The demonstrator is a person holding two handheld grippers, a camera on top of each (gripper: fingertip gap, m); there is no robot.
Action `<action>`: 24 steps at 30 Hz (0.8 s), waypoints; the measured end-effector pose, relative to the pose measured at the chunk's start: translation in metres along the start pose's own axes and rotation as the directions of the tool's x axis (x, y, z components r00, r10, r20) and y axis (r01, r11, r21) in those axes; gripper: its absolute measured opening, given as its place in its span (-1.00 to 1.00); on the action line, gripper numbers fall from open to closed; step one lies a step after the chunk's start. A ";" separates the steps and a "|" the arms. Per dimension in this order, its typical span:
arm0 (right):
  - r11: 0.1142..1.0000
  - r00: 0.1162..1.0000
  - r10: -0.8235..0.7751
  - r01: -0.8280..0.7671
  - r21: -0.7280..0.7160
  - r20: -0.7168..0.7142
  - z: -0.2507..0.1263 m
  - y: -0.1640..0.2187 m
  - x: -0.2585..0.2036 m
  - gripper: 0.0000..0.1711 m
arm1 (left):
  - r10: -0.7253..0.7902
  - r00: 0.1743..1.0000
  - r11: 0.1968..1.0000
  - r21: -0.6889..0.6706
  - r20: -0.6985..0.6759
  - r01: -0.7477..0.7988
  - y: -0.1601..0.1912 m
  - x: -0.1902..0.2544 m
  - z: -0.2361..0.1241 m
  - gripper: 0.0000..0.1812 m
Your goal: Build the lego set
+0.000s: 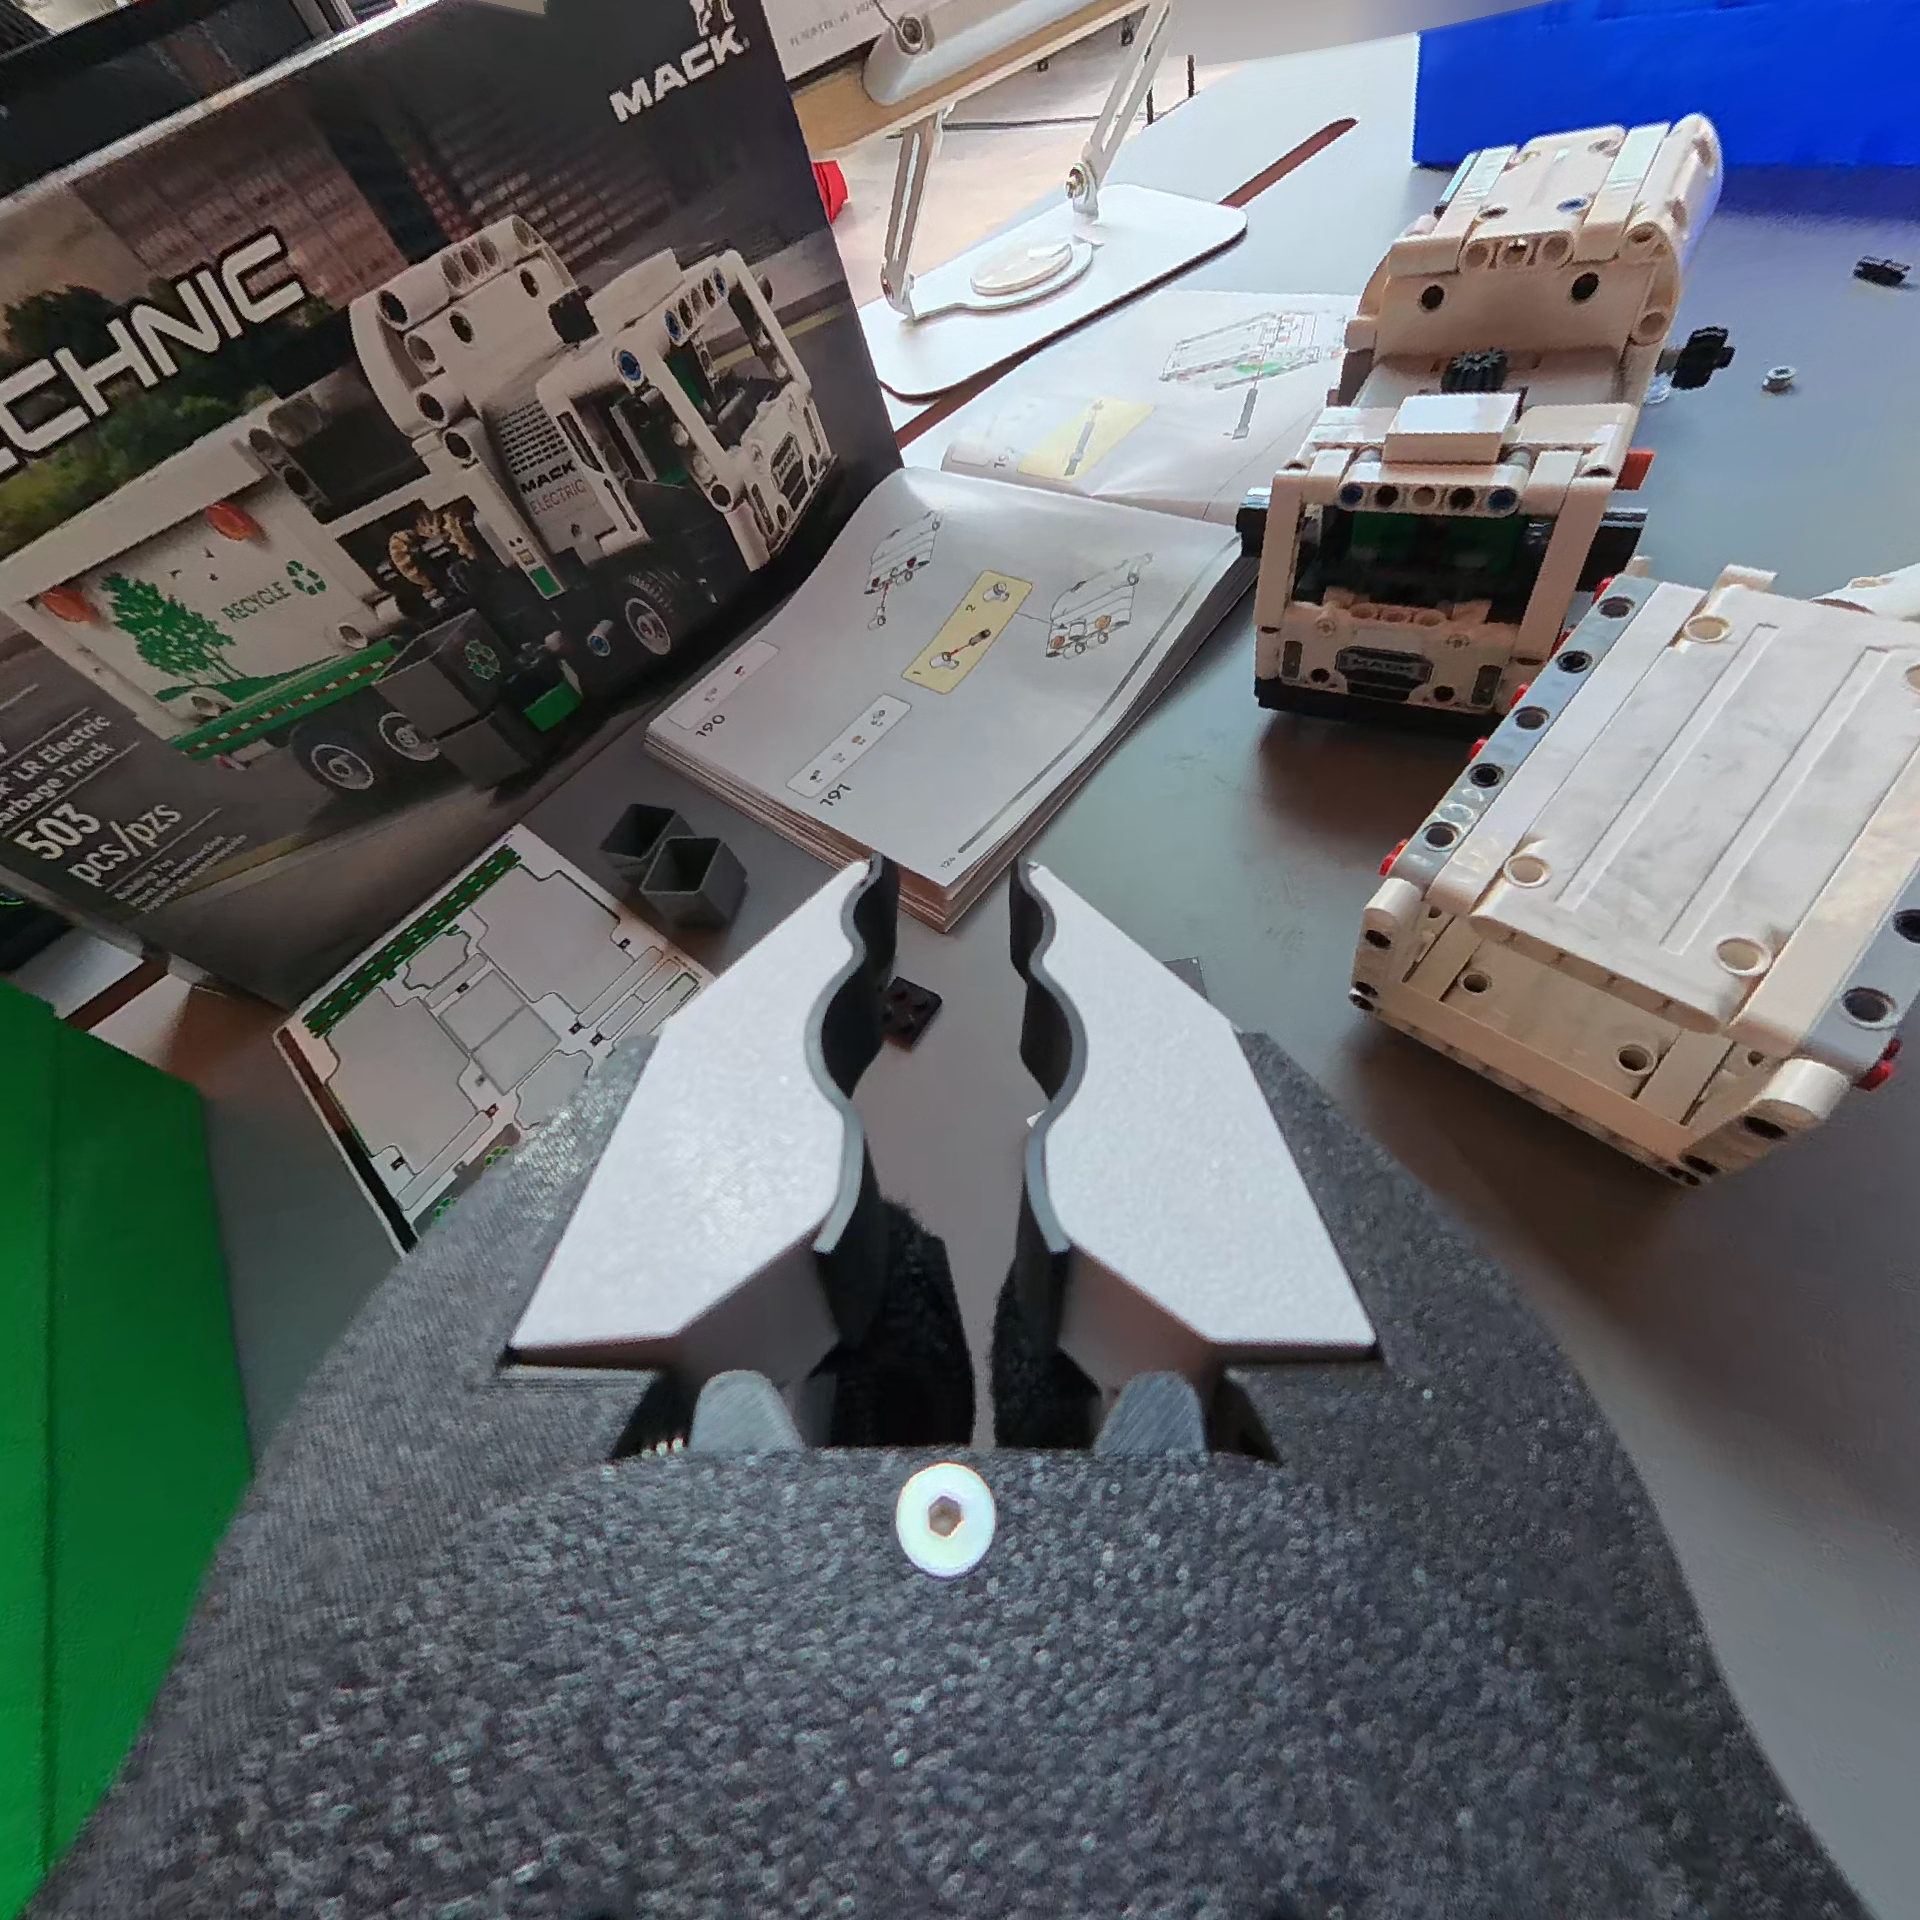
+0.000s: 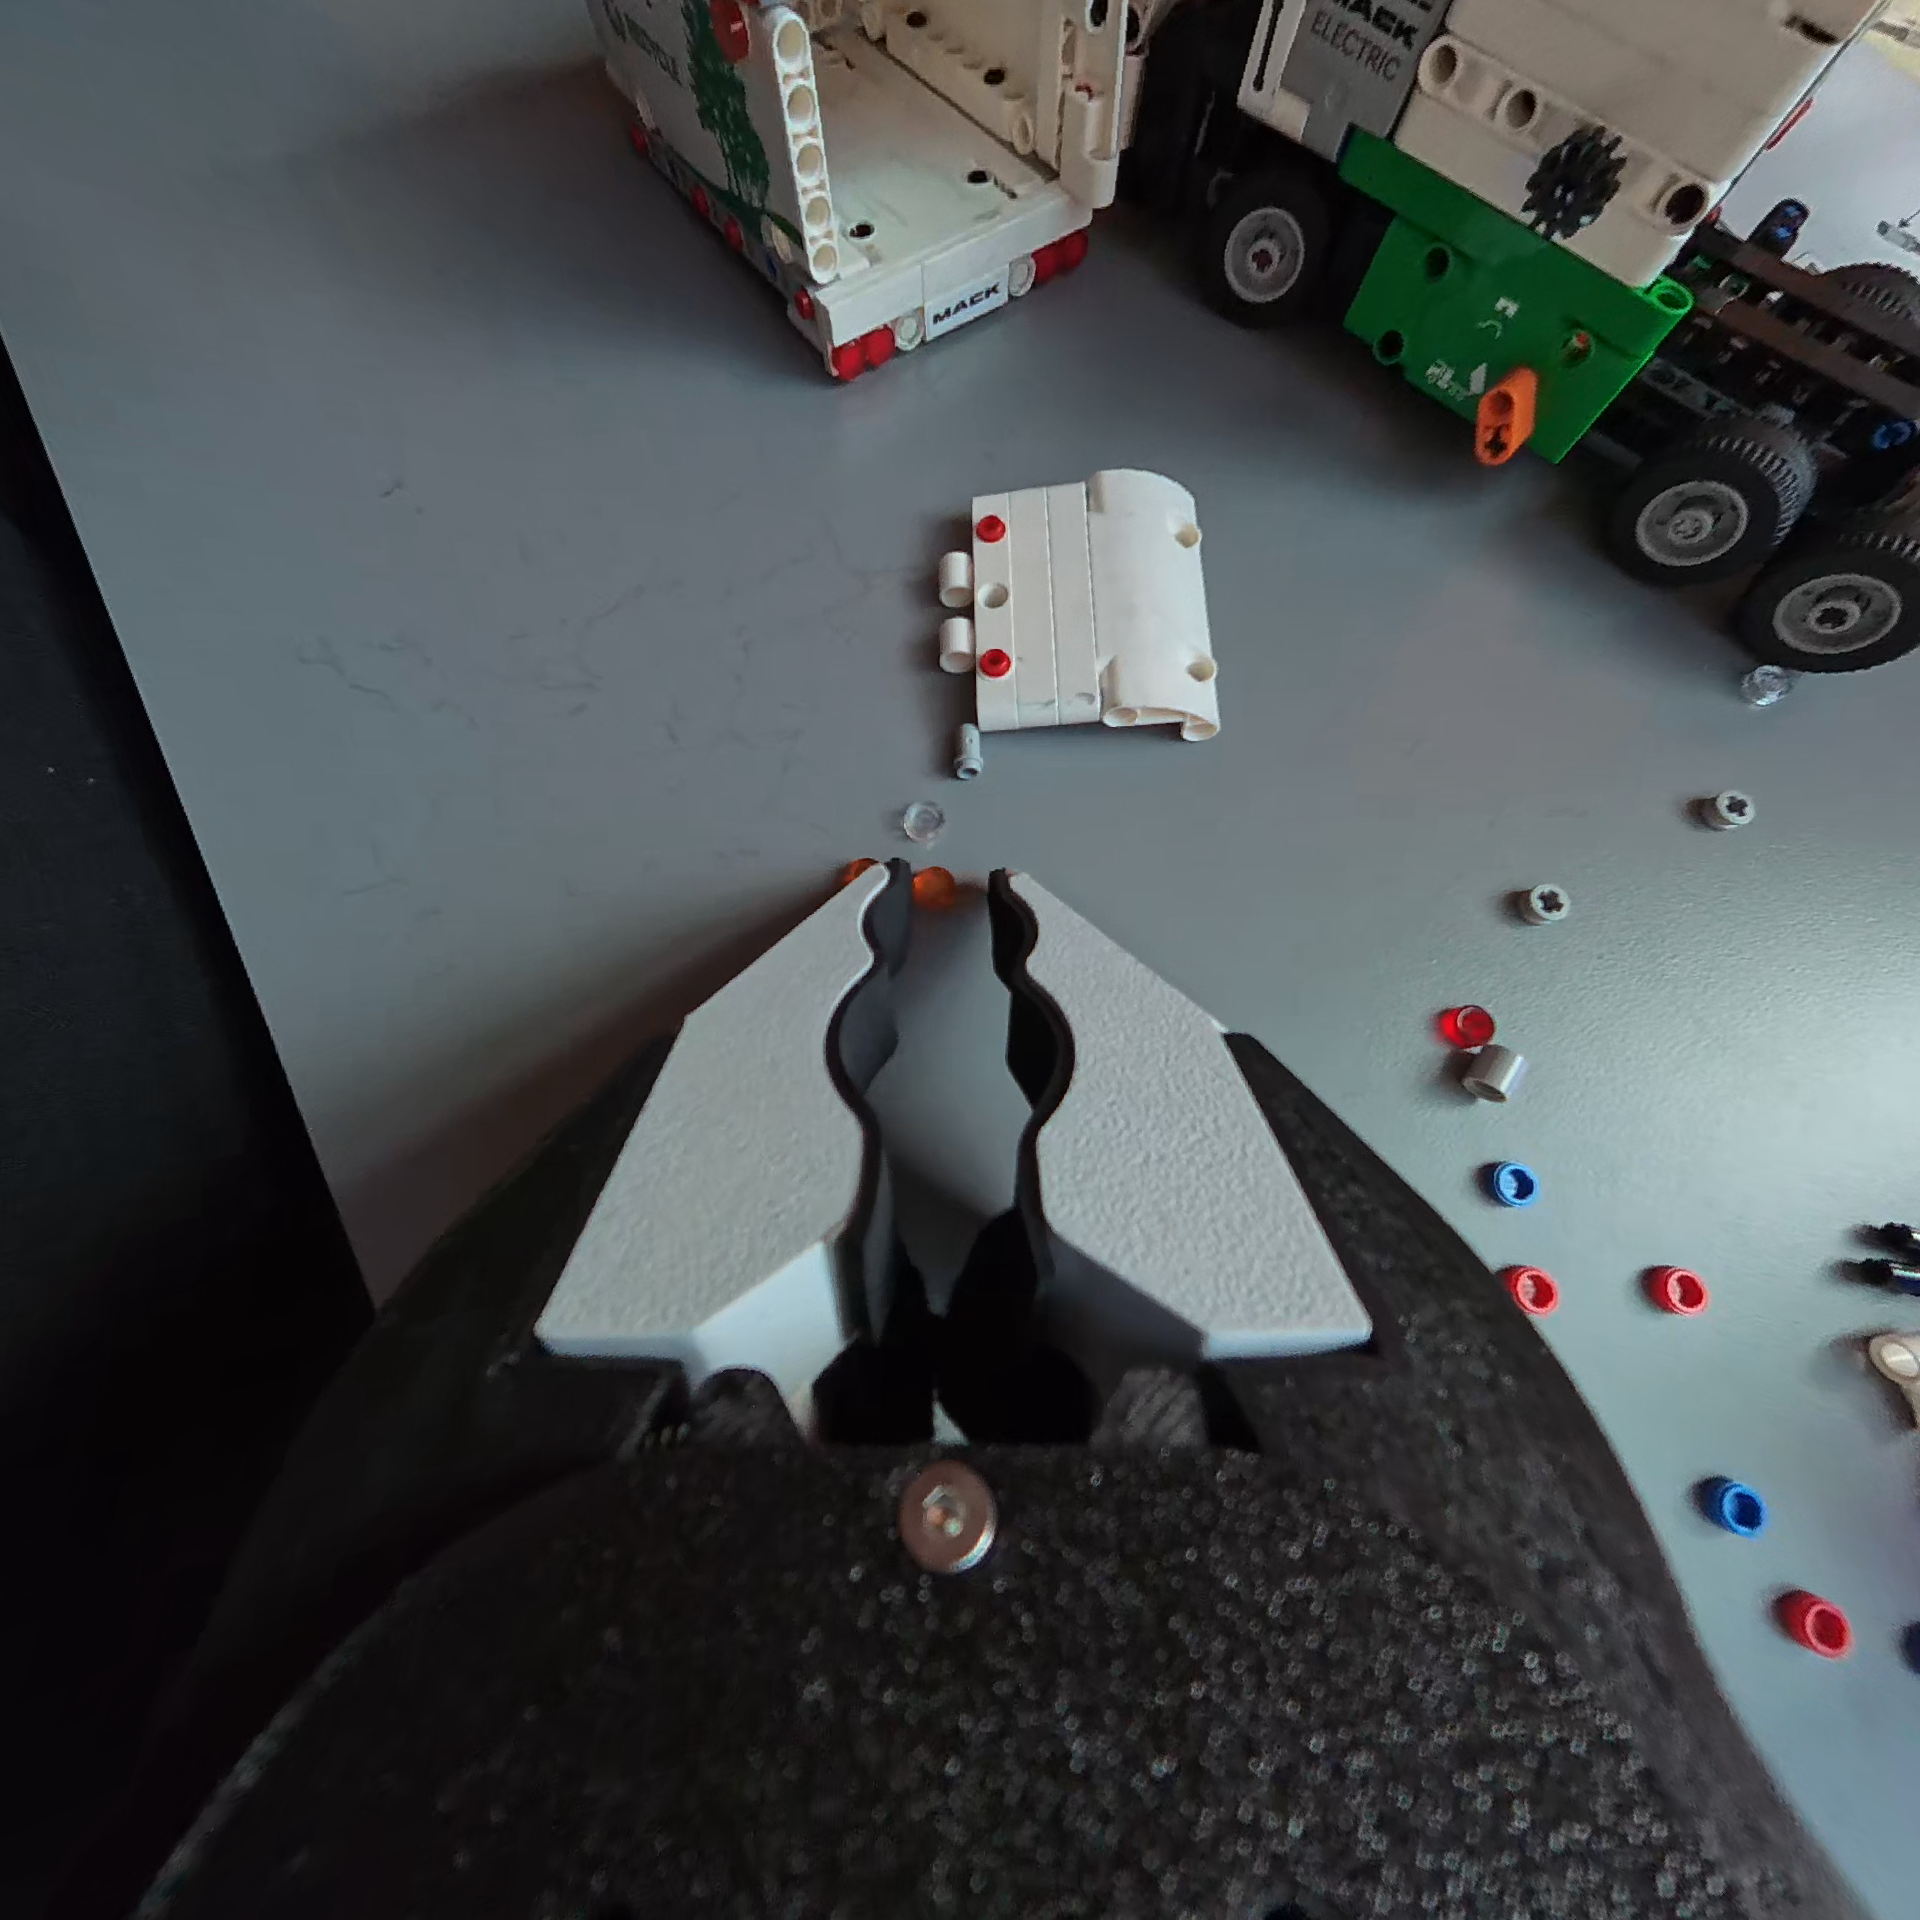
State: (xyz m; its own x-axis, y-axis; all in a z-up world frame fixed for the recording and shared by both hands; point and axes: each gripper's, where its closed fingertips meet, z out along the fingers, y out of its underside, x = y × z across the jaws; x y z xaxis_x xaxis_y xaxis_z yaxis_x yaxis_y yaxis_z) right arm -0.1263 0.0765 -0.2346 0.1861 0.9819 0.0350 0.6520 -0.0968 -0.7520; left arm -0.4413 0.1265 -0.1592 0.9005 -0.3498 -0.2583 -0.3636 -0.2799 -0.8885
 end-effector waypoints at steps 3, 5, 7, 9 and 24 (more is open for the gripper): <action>1.000 1.000 0.015 -0.015 0.025 0.010 -0.002 -0.003 0.001 -0.82 | 0.002 1.000 1.000 0.002 -0.002 -0.002 -0.001 0.001 -0.001 -0.79; 0.997 0.999 0.034 -0.035 0.063 0.022 -0.007 -0.008 0.004 -0.81 | 0.008 1.000 1.000 0.006 0.000 -0.008 -0.002 0.001 -0.001 -0.79; 0.993 0.997 0.074 -0.075 0.090 0.008 -0.013 -0.011 0.014 -0.81 | 0.010 1.000 1.000 0.009 0.000 -0.010 -0.003 0.001 -0.002 -0.79; 0.987 0.993 0.114 -0.110 0.118 -0.022 -0.021 -0.015 0.029 -0.78 | 0.009 1.000 1.000 0.008 0.000 -0.009 -0.002 0.001 -0.002 -0.79; 0.951 0.805 0.286 -0.305 0.052 -0.519 -0.068 0.045 0.154 -0.81 | 0.001 1.000 1.000 -0.014 0.007 -0.001 0.004 -0.004 0.001 -0.79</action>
State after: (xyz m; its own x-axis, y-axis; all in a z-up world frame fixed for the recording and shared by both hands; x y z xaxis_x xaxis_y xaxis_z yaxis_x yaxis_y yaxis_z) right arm -0.0184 0.2124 -0.2187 0.7181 0.6786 0.1544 0.5253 -0.3829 -0.7599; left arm -0.4455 0.1278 -0.1621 0.9017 -0.3436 -0.2624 -0.3680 -0.2915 -0.8830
